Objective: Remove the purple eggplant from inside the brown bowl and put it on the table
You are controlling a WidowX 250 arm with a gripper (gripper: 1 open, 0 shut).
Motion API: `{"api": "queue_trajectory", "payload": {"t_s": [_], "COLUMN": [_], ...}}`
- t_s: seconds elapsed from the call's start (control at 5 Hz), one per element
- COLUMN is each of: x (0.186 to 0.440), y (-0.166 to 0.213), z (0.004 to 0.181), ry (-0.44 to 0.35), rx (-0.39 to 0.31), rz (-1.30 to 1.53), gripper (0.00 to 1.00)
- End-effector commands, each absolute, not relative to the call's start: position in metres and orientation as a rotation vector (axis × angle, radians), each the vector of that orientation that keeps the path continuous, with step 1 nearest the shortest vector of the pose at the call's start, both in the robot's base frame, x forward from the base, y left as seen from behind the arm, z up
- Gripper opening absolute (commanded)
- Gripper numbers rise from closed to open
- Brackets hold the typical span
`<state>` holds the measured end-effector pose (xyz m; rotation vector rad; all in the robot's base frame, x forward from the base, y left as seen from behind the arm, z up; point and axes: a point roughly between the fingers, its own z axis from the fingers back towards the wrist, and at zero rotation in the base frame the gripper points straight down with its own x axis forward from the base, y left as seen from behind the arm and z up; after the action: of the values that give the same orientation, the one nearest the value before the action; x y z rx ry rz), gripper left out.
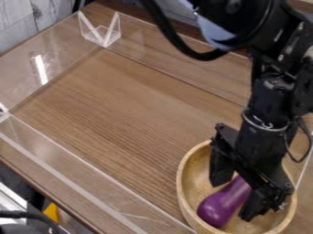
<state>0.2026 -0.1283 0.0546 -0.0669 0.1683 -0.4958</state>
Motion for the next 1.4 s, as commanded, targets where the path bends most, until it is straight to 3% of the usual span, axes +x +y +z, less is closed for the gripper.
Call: {"api": "queue_trajectory", "payload": {"t_s": [0.0, 0.4, 1.2], "x": [0.205, 0.205, 0.206], "y": [-0.129, -0.129, -0.126], "z": [0.064, 0.067, 0.051], "ry": [0.128, 0.122, 0.114], "rx": [-0.079, -0.082, -0.044], "rz": [-0.492, -0.476, -0.515], "gripper": [1.00, 1.00, 1.00]}}
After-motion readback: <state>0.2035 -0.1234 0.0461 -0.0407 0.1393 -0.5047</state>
